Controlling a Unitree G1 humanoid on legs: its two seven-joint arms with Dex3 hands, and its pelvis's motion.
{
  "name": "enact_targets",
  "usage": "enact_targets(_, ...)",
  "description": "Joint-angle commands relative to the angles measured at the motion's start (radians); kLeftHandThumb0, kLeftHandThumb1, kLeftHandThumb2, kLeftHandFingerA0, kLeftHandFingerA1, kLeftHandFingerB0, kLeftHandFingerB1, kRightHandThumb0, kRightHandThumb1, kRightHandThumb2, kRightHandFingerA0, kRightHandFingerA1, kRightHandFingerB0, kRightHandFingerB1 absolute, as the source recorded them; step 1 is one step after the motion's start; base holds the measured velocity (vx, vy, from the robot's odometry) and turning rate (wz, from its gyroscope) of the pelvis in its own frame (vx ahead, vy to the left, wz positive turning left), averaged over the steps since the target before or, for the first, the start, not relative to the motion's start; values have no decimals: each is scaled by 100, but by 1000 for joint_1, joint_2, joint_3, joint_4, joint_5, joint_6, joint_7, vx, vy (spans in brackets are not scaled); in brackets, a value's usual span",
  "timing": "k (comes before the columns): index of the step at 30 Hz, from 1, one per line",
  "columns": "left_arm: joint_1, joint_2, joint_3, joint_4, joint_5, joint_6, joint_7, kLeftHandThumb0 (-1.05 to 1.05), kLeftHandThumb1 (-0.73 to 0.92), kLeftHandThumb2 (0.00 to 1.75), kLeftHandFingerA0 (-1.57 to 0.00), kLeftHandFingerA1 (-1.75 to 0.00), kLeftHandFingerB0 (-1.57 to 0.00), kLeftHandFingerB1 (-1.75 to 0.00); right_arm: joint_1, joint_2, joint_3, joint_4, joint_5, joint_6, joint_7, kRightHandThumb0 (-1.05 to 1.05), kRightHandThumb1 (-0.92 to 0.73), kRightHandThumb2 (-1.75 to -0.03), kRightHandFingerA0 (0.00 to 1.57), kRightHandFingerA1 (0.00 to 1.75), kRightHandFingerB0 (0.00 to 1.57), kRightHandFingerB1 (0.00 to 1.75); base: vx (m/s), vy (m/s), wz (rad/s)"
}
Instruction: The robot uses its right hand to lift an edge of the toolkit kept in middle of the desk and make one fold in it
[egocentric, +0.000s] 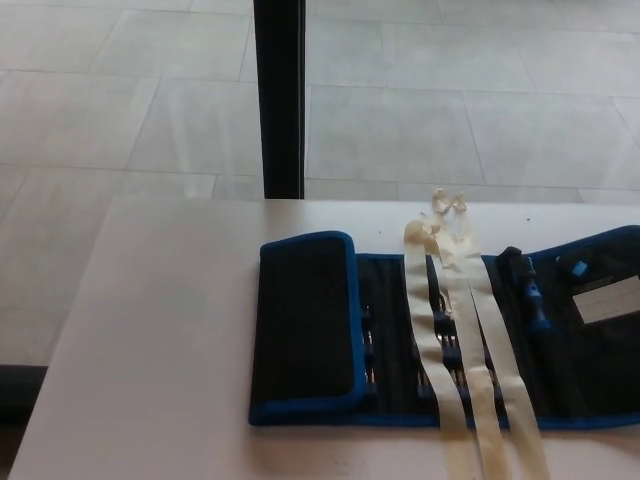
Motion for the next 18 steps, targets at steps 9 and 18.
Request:
enact_targets(9, -10, 52, 41, 40, -49, 11, 28, -71, 85, 65, -54, -71, -45, -56, -14, 152, 147, -649, 271, 348, 49, -69, -77, -62, 56, 57, 31, 43, 0, 0, 1)
enact_targets(18, -2, 48, 33, 42, -41, -3, 29, -70, 86, 65, -56, -70, -51, -64, 116, 214, 400, -754, 131, 332, 116, -59, -79, -63, 41, 43, 25, 33, 0, 0, 0)
